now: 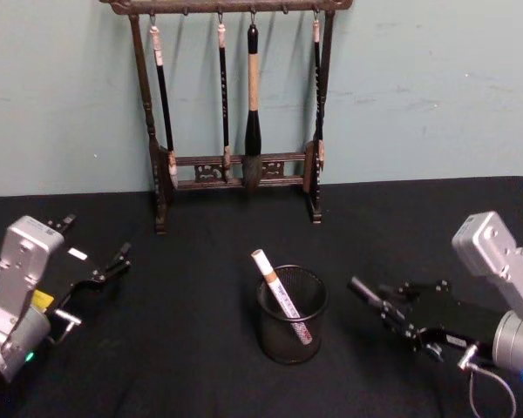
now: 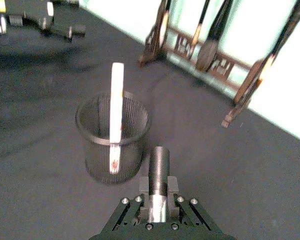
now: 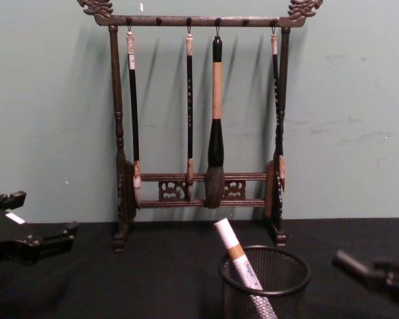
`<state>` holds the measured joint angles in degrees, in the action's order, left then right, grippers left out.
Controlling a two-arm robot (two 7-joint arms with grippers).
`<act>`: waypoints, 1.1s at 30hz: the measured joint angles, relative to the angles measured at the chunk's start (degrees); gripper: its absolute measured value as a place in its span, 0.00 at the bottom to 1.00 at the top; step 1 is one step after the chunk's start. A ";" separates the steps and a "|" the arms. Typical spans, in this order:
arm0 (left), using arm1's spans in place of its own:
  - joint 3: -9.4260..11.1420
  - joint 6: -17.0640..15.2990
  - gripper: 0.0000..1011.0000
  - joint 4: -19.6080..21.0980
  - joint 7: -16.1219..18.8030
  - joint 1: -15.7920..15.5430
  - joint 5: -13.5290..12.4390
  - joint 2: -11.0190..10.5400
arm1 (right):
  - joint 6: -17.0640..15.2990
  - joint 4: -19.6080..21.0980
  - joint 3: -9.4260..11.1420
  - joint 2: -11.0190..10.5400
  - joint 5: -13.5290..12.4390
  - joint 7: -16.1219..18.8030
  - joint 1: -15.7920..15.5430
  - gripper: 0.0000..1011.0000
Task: Pick up the water-based marker from the table and place it into the pen holder.
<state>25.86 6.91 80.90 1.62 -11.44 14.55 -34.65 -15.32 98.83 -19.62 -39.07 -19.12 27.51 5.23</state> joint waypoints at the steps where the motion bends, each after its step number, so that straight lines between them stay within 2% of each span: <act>1: 0.00 0.00 1.00 0.00 0.00 0.00 0.00 0.00 | 0.53 0.12 0.27 0.15 -0.22 -0.14 -0.08 0.21; 2: 0.00 0.00 1.00 0.00 0.00 0.00 0.00 0.00 | 0.53 0.12 0.27 0.15 -0.22 -0.14 -0.08 0.21; 7: 0.00 0.00 1.00 0.00 0.00 0.00 0.00 0.00 | 6.47 0.88 2.39 1.55 -2.12 -0.55 -0.83 0.21; 16: 0.00 0.00 1.00 0.00 0.00 0.00 0.00 0.00 | 11.18 0.82 2.72 3.67 -3.77 0.12 -0.11 0.21; 22: 0.00 0.00 1.00 0.00 0.00 0.01 0.00 0.00 | 13.24 -0.76 1.57 6.08 -4.61 0.52 1.99 0.21; 26: 0.00 0.00 1.00 0.00 0.00 0.00 0.00 0.00 | 14.56 -3.72 -0.41 8.90 -5.03 1.08 5.11 0.21; 33: 0.00 0.00 1.00 0.00 0.00 0.00 0.00 0.00 | 15.20 -7.44 -3.01 11.49 -4.97 2.00 8.47 0.21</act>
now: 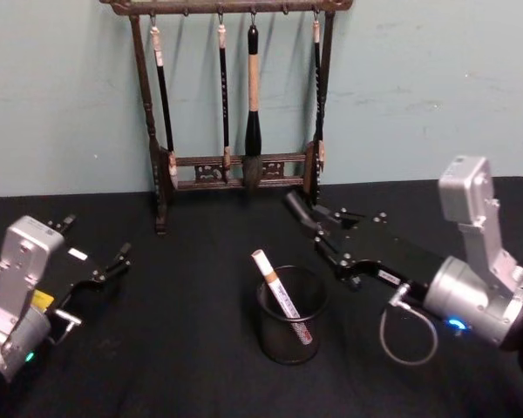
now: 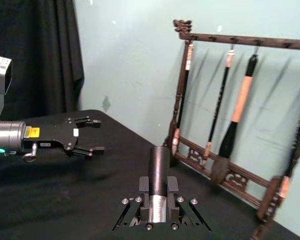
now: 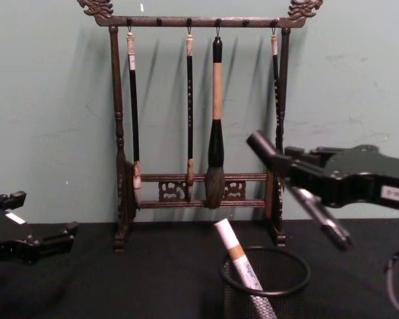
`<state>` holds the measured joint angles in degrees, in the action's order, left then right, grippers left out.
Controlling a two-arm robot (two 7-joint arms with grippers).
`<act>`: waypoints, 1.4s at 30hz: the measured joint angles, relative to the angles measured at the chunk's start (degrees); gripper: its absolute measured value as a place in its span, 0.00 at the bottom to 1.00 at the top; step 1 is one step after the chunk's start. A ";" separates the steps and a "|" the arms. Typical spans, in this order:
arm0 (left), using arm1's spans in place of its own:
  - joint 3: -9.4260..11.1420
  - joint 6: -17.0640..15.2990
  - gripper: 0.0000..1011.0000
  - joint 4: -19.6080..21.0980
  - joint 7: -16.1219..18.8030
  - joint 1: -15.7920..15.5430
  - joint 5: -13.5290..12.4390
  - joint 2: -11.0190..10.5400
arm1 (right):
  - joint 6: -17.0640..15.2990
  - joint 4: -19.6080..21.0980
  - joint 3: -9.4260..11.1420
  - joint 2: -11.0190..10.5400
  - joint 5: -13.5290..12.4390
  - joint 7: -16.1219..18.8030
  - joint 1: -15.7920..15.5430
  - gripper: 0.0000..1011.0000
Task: Pick up the water-based marker from the table and place it into the pen holder.
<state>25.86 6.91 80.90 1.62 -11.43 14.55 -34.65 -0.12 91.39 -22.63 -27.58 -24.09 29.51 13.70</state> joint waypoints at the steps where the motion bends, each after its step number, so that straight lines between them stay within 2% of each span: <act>1: 0.00 0.00 1.00 0.00 0.00 0.00 0.00 0.00 | 0.06 -0.41 -0.32 0.27 0.05 0.08 0.33 0.21; 8: 0.00 0.00 1.00 0.00 0.00 0.00 0.00 0.00 | 0.73 -3.58 -2.87 2.40 0.45 1.11 3.10 0.21; 15: 0.00 0.00 1.00 0.00 0.00 0.00 0.00 0.00 | 1.25 -6.51 -4.50 3.78 0.44 2.01 4.66 0.21; 29: 0.00 0.00 1.00 0.00 0.00 0.00 0.00 0.00 | 2.44 -11.98 -6.27 6.06 0.12 3.12 7.08 0.21; 42: 0.00 0.00 1.00 0.00 0.00 0.00 0.00 0.00 | 4.08 -15.81 -7.03 7.56 0.66 3.42 8.39 0.21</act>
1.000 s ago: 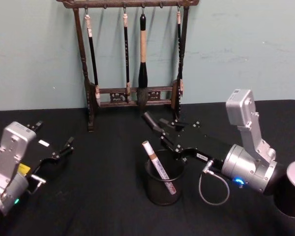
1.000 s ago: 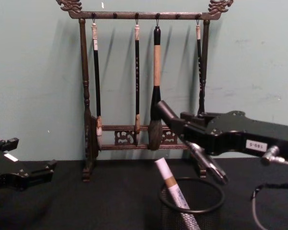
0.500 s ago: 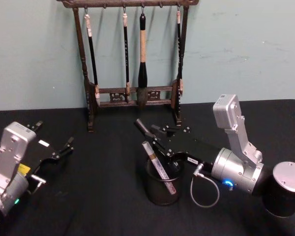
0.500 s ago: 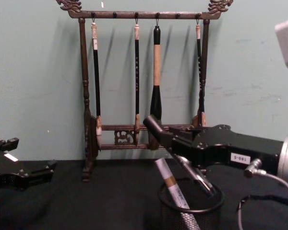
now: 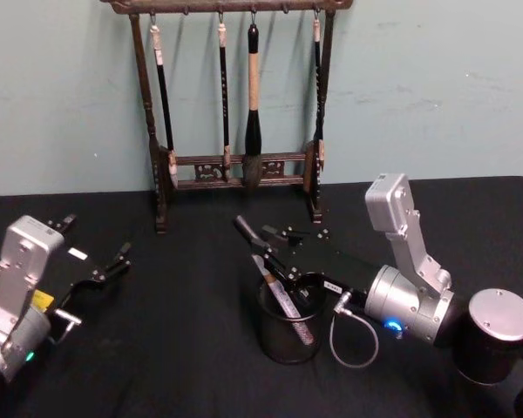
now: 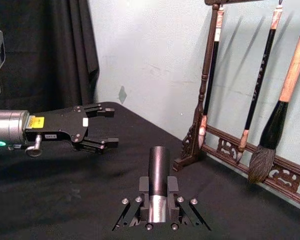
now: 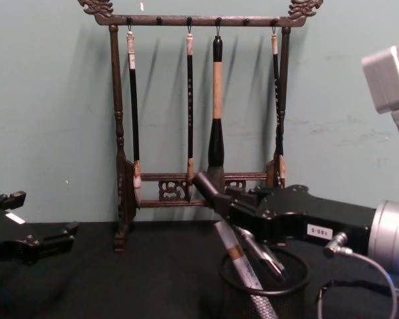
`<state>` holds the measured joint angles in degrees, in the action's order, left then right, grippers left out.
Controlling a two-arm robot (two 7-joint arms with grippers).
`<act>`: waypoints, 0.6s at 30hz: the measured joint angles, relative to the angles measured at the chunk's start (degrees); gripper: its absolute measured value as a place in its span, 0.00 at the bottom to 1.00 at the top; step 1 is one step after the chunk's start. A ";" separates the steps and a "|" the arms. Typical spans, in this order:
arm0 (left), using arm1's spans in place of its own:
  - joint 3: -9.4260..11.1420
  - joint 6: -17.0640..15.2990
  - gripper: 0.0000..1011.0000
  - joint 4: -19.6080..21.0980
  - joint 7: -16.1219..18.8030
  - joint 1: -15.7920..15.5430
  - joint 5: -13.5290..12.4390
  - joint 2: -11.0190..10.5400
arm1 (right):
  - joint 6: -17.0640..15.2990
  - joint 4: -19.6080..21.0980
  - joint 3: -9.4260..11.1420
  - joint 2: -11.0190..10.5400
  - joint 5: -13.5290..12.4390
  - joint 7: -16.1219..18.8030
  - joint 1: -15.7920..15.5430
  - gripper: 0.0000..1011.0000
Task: Pick up the water-based marker from the table and place it into the pen holder.
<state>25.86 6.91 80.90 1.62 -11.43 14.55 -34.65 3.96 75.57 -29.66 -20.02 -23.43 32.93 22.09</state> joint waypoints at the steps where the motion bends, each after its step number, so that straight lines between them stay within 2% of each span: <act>1: 0.00 0.00 1.00 0.00 0.00 0.00 0.00 0.00 | 0.20 -0.48 -0.04 0.20 0.17 0.00 0.07 0.21; 18: 0.00 0.00 1.00 0.00 0.00 0.00 0.00 0.00 | 0.71 0.66 0.41 -0.54 1.14 -0.77 -1.36 0.21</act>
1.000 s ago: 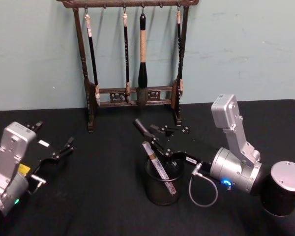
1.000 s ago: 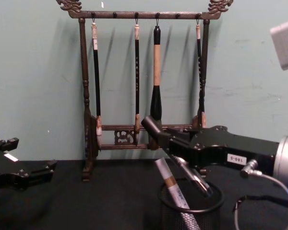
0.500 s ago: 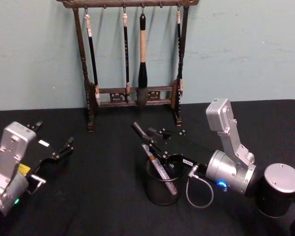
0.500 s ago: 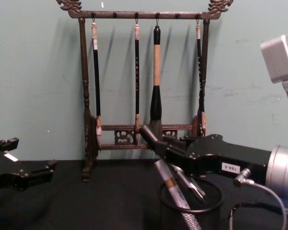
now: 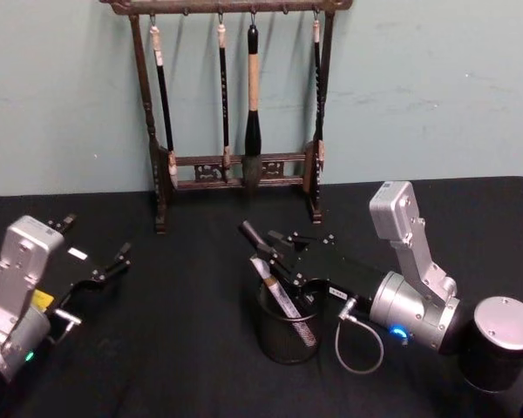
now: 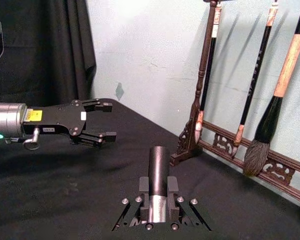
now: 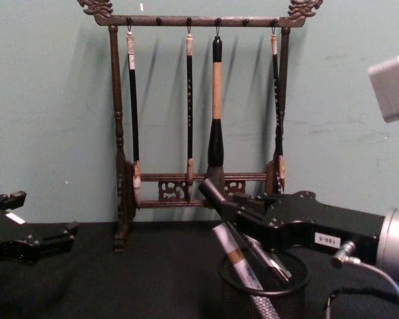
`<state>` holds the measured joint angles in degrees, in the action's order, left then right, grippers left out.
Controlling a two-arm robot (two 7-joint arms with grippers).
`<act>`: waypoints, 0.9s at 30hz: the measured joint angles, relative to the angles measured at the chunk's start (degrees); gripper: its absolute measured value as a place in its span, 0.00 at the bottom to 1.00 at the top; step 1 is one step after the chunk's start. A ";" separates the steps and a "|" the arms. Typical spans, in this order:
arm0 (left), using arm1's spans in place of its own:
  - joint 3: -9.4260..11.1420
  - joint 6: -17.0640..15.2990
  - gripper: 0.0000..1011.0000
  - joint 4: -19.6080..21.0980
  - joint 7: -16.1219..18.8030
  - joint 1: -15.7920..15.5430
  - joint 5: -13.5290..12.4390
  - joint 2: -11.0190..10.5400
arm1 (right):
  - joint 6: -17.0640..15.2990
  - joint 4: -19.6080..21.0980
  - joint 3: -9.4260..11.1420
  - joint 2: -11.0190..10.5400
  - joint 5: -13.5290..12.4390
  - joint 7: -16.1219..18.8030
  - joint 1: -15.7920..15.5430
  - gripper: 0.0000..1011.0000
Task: Pick up the water-based marker from the table and place it into the pen holder.
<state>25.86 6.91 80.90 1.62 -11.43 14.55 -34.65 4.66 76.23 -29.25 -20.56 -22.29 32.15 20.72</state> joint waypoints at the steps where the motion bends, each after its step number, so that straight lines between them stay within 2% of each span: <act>1: 0.00 0.00 1.00 0.00 0.00 0.00 0.00 0.00 | 0.00 0.00 0.00 0.00 0.00 0.00 0.00 0.21; 7: 0.00 0.00 1.00 0.00 0.00 0.00 0.00 0.00 | 0.00 -0.06 0.00 0.03 -0.03 0.05 0.05 0.21; 10: 0.00 0.00 1.00 0.00 0.00 0.00 0.00 0.00 | -0.02 -0.12 -0.01 0.05 -0.08 0.10 0.09 0.25; 16: 0.00 0.00 1.00 0.00 0.00 0.00 0.00 0.00 | -0.08 -0.17 -0.03 0.08 -0.16 0.14 0.12 0.44; 17: 0.00 0.00 1.00 0.00 0.00 0.00 0.00 0.00 | -0.09 -0.19 -0.03 0.08 -0.17 0.15 0.13 0.52; 20: 0.00 0.00 1.00 0.01 0.00 0.00 0.00 0.00 | -0.10 -0.19 -0.03 0.08 -0.18 0.15 0.13 0.52; 21: 0.00 0.00 1.00 0.00 0.00 0.00 0.00 0.00 | -0.13 -0.21 -0.03 0.10 -0.20 0.17 0.14 0.62; 22: 0.00 0.00 1.00 0.00 0.00 0.00 0.00 0.00 | -0.14 -0.22 -0.03 0.10 -0.20 0.17 0.15 0.66; 27: 0.00 0.00 1.00 0.00 0.00 0.00 0.00 0.00 | -0.17 -0.26 -0.03 0.10 -0.23 0.21 0.18 0.81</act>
<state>25.86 6.91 80.90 1.62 -11.43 14.55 -34.65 4.50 75.98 -29.28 -20.46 -22.53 32.36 20.91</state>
